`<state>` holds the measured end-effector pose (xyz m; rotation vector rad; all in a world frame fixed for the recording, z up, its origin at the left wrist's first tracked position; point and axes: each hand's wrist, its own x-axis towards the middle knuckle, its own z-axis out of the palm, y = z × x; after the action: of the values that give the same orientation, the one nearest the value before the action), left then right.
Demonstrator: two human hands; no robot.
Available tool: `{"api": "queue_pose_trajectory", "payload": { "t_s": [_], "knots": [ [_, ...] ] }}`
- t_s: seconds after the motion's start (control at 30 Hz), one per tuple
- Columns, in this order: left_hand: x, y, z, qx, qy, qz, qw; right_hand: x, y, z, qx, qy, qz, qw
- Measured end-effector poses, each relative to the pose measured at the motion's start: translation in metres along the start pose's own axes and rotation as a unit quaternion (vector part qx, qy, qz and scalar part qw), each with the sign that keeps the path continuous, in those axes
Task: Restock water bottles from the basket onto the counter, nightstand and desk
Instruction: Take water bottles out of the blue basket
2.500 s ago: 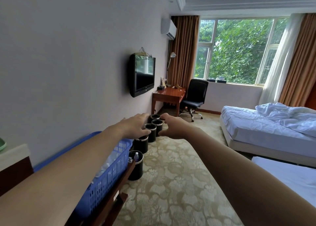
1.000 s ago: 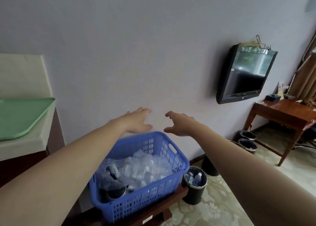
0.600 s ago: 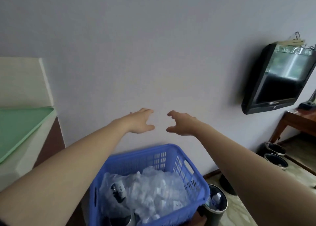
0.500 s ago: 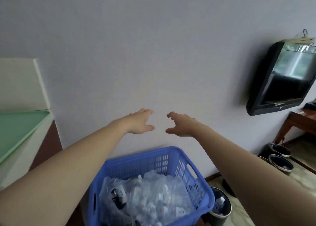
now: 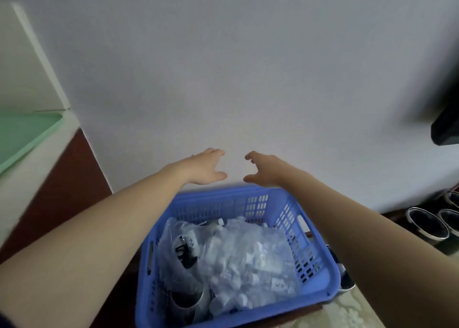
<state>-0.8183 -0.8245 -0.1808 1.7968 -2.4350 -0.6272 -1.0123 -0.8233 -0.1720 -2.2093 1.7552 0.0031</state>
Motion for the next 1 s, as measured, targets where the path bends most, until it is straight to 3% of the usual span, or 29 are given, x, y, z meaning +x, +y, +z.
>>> {"api": "queue_pose_trajectory", "payload": {
  "t_s": [0.77,1.0],
  "knots": [
    [0.043,-0.075,0.237,-0.066,-0.200,-0.133,0.968,0.080,0.080,0.244,-0.039,-0.226,-0.075,0.970],
    [0.077,-0.081,0.286,-0.058,-0.199,-0.120,0.971,0.102,0.080,0.295,-0.047,-0.228,-0.104,0.967]
  ]
}}
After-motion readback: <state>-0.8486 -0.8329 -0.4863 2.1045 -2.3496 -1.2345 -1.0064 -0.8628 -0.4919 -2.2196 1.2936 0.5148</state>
